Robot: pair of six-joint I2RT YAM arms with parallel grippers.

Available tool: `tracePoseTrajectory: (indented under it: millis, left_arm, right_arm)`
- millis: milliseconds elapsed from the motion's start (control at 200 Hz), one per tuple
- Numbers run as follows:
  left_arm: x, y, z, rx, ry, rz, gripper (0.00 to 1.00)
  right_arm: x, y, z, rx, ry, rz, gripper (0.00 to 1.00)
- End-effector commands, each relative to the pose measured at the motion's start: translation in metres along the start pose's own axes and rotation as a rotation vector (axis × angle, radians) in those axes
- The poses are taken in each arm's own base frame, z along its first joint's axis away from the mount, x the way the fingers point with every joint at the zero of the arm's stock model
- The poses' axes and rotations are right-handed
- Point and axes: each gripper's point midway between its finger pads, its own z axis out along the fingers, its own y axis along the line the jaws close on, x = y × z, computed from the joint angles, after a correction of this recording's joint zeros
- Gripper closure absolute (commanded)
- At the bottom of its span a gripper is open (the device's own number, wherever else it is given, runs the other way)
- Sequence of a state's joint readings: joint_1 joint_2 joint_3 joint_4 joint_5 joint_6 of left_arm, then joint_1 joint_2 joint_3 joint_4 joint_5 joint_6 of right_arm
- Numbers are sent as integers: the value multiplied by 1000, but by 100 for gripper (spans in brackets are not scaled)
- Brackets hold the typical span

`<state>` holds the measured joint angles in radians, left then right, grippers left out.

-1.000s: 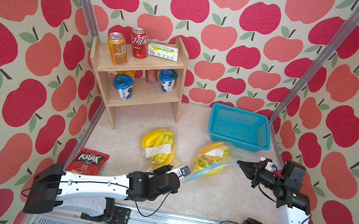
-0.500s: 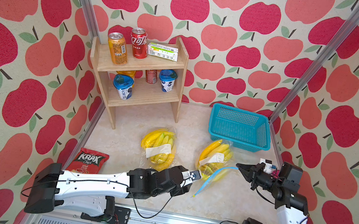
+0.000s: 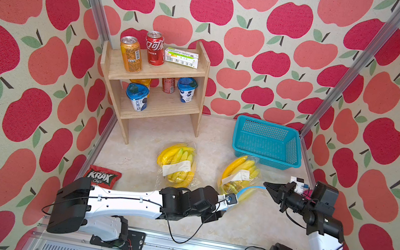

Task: Open the zip-top bag and take out the banana
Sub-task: Open the zipper of the food storage bag at the center of the board.

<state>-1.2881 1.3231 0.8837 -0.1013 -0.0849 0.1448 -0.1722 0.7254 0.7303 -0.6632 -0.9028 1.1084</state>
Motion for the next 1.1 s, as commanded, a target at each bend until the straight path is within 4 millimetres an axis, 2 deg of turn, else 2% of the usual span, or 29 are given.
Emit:
tracePoseTrajectory:
  millis: [0, 140, 425, 750, 950, 1095]
  left_arm:
    - [1, -6, 14, 24, 15, -23, 59]
    - [11, -3, 27, -5, 68, -41, 63]
    - [14, 2, 31, -36, 77, -64, 65]
    - [-1, 12, 9, -68, -1, -79, 65]
    - [8, 10, 24, -66, 38, -92, 65]
    - [9, 13, 26, -85, 45, -92, 66]
  right_arm:
    - [3, 18, -5, -35, 1, -43, 100]
    - [4, 19, -7, -35, 0, -41, 100]
    - [4, 21, -7, -43, 1, -44, 100]
    - [4, 18, -5, -42, 7, -34, 100]
    - [5, 20, -6, -45, 5, -37, 100]
    - [4, 20, -6, -45, 4, -38, 100]
